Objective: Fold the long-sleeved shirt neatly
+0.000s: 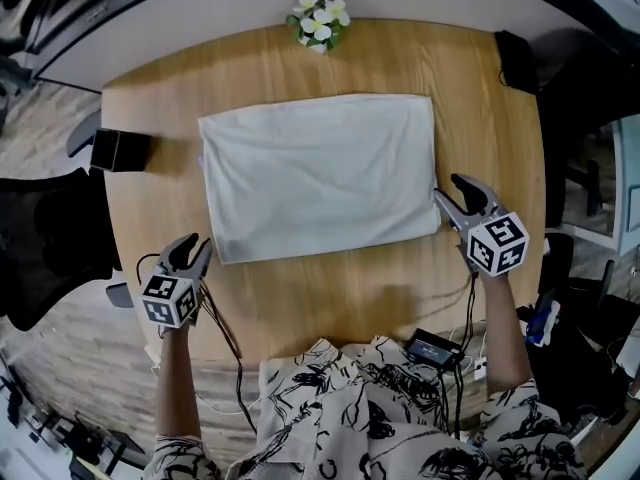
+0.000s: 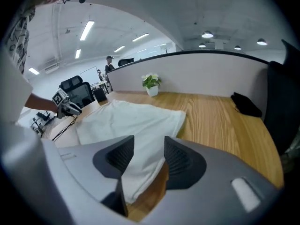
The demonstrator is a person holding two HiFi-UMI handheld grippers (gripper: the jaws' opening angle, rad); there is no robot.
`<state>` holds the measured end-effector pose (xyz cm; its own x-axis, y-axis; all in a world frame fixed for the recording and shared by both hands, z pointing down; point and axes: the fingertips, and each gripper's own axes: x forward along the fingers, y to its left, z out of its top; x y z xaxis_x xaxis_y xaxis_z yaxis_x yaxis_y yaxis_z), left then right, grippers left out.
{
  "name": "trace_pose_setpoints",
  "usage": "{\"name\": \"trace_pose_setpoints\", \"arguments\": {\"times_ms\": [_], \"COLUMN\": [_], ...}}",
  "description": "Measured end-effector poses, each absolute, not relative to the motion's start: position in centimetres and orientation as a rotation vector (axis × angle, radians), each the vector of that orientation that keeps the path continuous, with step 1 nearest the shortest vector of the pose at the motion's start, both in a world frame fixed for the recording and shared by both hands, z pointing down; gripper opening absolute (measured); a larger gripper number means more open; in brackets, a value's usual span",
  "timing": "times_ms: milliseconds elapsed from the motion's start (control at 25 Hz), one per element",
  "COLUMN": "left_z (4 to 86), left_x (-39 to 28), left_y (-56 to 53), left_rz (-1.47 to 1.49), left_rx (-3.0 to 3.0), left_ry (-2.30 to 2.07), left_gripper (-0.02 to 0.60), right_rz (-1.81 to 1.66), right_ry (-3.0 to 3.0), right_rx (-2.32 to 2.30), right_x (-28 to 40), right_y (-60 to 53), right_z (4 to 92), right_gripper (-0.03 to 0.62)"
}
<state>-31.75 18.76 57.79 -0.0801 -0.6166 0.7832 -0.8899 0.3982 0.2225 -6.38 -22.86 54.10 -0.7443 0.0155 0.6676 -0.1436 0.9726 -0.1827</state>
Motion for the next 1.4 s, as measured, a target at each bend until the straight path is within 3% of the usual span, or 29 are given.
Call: {"name": "trace_pose_setpoints", "arguments": {"times_ms": [200, 440, 600, 1040, 1240, 1400], "left_z": [60.2, 61.3, 61.2, 61.5, 59.4, 55.2], "left_x": [-27.6, -26.4, -26.1, -26.0, -26.3, -26.7], "left_y": [20.2, 20.2, 20.1, 21.6, 21.6, 22.5], "left_rz": [0.384, 0.335, 0.34, 0.278, 0.163, 0.027], "left_rx": [1.265, 1.199, 1.206, 1.089, 1.247, 1.364], "left_ry": [-1.71, -1.717, -1.722, -1.799, -1.841, -1.993], "left_gripper": [0.133, 0.114, 0.033, 0.023, 0.083, 0.012], "right_rz": [0.39, 0.511, 0.529, 0.422, 0.428, 0.47], "right_ry": [-2.278, -2.205, -2.212, -2.121, -2.22, -2.465], "right_rx": [0.148, 0.142, 0.139, 0.313, 0.425, 0.594], "right_x": [-0.7, 1.4, 1.3, 3.2, 2.6, 2.3], "right_y": [-19.9, -17.6, -17.1, -18.1, -18.6, -20.1], "right_z": [57.8, 60.4, 60.1, 61.5, 59.0, 50.9], "right_gripper": [0.236, 0.243, 0.02, 0.023, 0.038, 0.033]}}
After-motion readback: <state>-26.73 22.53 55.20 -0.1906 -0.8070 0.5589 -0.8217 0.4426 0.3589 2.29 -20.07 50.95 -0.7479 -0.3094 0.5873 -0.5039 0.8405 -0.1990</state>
